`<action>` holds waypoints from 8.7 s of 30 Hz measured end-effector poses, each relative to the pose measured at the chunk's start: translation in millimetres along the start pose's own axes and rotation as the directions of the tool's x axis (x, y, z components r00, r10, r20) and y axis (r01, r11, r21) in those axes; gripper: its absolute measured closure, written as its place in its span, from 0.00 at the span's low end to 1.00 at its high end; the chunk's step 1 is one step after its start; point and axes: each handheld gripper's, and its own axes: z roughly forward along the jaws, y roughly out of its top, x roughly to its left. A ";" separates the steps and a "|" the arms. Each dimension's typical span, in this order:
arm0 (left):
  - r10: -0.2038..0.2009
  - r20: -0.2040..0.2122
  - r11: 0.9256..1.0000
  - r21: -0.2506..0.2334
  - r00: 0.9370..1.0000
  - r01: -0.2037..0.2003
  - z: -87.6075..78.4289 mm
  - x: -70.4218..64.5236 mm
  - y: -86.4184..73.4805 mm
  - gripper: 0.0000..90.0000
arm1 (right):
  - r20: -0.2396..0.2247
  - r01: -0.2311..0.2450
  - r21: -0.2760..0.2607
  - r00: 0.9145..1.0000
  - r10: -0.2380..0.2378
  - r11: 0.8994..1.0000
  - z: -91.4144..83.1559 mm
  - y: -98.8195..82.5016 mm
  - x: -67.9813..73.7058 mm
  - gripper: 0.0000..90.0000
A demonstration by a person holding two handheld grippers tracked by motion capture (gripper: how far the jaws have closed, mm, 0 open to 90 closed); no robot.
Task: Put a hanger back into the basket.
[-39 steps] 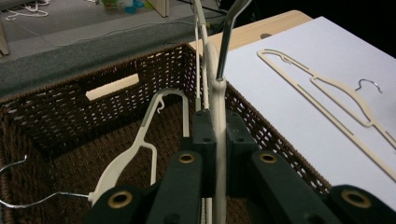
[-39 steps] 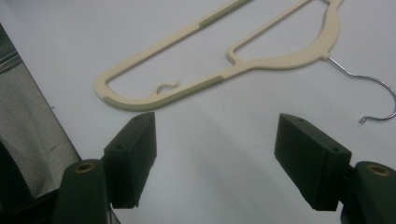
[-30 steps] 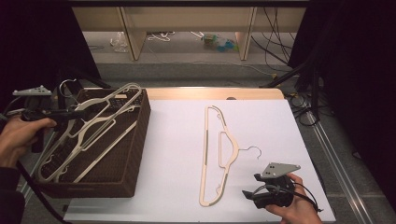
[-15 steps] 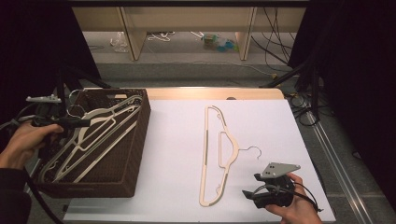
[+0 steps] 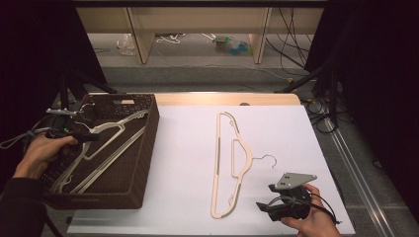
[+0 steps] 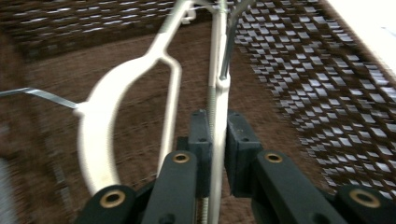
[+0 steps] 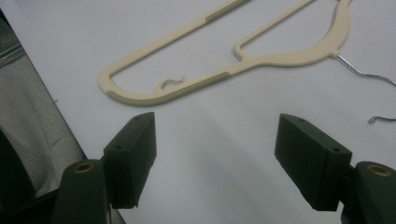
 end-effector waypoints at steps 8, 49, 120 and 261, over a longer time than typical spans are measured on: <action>-0.027 -0.096 1.000 0.008 0.995 0.028 -3.1 9.0 -4.6 0.81 | -0.004 -0.001 0.004 1.000 0.001 1.000 0.6 0.0 0.4 0.34; 0.356 0.153 0.899 -0.326 0.922 -0.293 -36.8 -223.8 -26.0 0.35 | 0.034 -0.091 -0.023 0.995 0.092 0.996 8.9 -3.4 -3.5 0.30; 0.384 0.225 0.909 -0.264 0.895 -0.324 58.9 -288.3 -102.1 0.24 | 0.159 -0.141 0.168 0.981 0.114 0.976 93.7 51.6 -15.9 0.29; 0.400 0.278 0.916 -0.095 0.874 -0.389 182.3 -304.2 -16.9 0.32 | -0.066 0.241 0.529 0.967 -0.244 0.813 60.0 62.9 -16.6 0.89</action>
